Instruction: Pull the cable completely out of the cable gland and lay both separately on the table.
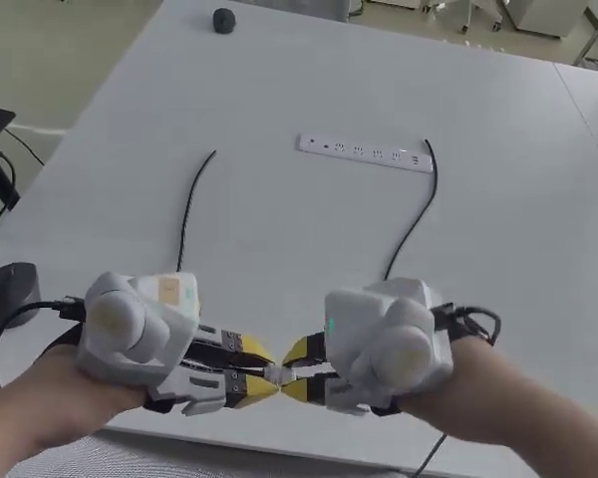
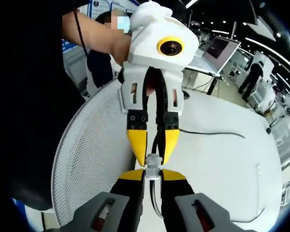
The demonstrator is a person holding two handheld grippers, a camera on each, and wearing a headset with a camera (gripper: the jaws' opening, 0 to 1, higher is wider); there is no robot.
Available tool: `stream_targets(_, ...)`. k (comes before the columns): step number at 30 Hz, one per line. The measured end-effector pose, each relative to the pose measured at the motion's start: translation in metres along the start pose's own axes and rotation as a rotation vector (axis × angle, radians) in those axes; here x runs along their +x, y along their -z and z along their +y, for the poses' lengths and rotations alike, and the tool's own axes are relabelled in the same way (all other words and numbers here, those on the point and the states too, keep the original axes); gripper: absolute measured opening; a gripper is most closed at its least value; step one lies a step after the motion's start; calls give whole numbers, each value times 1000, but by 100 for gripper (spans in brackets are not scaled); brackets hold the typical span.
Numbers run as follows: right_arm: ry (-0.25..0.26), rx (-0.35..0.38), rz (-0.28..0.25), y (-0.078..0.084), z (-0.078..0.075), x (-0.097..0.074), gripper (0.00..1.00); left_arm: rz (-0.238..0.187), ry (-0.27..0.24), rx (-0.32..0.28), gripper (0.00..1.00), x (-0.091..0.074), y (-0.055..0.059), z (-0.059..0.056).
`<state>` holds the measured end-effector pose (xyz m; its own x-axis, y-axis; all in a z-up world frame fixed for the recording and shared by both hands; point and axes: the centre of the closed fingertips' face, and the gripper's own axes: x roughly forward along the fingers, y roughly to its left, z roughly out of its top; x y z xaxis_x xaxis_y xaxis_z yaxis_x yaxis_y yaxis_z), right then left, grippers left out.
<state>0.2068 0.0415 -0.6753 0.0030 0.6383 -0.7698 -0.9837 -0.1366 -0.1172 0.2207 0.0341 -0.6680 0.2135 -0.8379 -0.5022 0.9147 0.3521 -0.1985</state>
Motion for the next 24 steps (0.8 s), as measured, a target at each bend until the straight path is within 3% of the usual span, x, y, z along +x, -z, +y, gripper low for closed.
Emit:
stream_targets(3,89,-19,-26,-2,-5,-1,7,-4,-10,-30,15,-1,0,1)
stream_targets(5,149,-114,-6,-4,-7,-2,7,-8,-14,-63,15,-2,-2,2)
stream_targets(11,147,-109,5,-5,-5,-1,7,16,-15,-43,15,-5,-1,-1)
stream_targets(20,147,-79,-27,-12,-16,-7,8,-18,-23,-39,15,-10,-11,4)
stream_targets(24,127,71,-75,-15,-23,-15,10,-48,-32,-23,15,-12,-21,7)
